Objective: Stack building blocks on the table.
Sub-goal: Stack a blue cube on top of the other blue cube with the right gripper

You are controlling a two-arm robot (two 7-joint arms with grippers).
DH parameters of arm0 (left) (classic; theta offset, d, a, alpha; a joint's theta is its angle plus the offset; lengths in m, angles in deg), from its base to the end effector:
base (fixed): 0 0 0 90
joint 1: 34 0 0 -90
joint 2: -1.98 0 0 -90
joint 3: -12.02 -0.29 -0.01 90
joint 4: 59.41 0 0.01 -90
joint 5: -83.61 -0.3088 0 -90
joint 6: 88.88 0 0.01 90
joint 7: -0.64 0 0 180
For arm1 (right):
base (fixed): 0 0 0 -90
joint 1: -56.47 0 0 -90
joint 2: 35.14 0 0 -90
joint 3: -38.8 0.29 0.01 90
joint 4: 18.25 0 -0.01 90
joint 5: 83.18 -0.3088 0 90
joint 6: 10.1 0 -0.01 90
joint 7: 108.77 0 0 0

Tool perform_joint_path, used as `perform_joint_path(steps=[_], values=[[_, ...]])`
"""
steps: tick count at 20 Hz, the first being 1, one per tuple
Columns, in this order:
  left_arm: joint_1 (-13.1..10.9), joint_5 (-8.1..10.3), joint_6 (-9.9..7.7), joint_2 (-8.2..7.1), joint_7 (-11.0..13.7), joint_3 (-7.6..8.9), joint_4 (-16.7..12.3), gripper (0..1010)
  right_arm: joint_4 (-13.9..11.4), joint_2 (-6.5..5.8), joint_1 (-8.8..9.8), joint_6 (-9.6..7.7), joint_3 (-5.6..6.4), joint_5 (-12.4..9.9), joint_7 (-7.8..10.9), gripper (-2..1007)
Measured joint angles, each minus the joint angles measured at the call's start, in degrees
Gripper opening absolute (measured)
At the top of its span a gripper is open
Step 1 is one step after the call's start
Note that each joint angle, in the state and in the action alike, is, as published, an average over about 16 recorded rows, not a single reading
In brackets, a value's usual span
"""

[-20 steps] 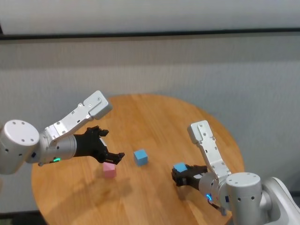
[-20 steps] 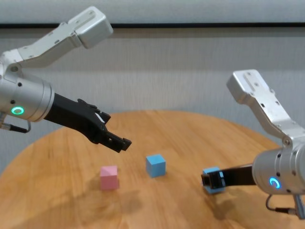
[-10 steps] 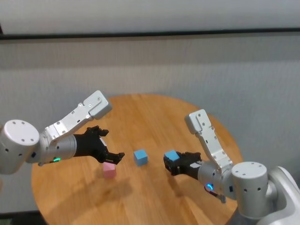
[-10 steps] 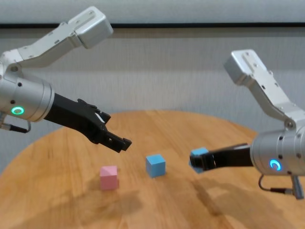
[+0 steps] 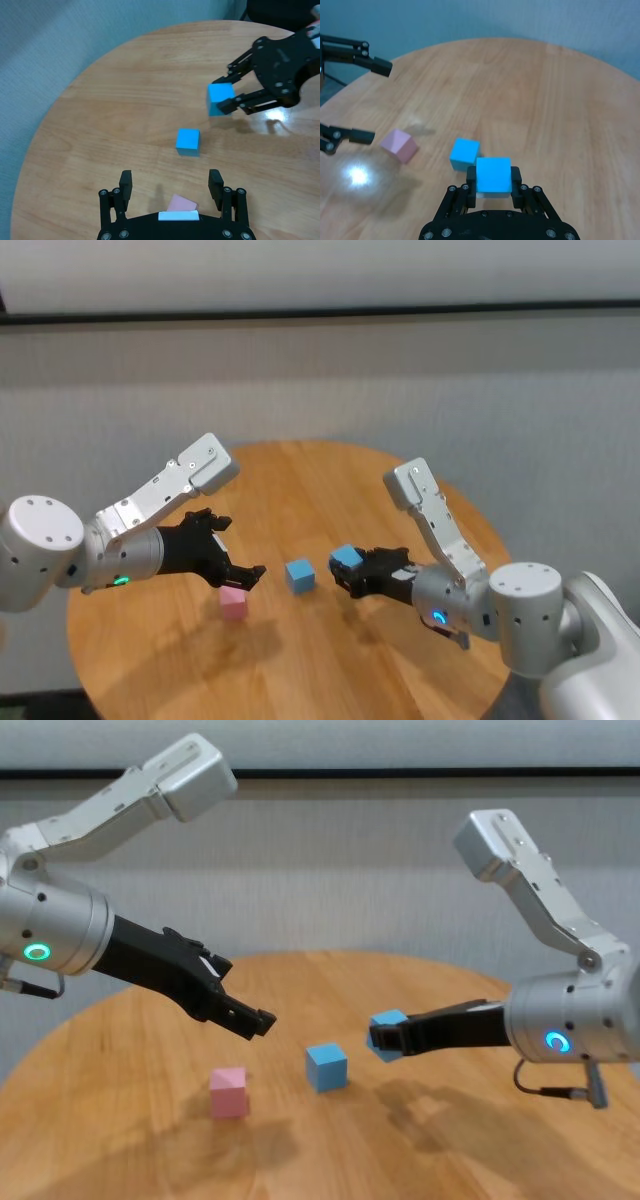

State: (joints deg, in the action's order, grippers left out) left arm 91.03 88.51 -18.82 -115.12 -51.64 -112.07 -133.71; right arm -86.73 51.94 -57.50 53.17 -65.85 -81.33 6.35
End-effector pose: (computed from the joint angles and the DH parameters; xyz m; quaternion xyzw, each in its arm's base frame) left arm 0.4566 0.0210 -0.2005 0.3137 -0.0618 0.3126 0.8945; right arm 0.4375 0.0543 -0.2688 -0.2062 0.1174 -0.4482 0.8619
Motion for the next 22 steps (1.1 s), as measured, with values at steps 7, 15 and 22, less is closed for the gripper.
perform_joint_path(steps=[7, 15, 22], values=[[0.00, 0.00, 0.00, 0.00, 0.00, 0.00, 0.00, 1002, 7.65, 1.14, -4.93, 3.40, -1.83, -1.28, 1.46, 368], [0.00, 0.00, 0.00, 0.00, 0.00, 0.00, 0.00, 1002, 13.86, 2.74, -8.75, 5.30, -3.29, -2.03, 1.01, 368], [0.00, 0.00, 0.00, 0.00, 0.00, 0.00, 0.00, 1002, 15.96, 3.35, -10.27, 4.79, -4.08, -2.66, 0.40, 368]])
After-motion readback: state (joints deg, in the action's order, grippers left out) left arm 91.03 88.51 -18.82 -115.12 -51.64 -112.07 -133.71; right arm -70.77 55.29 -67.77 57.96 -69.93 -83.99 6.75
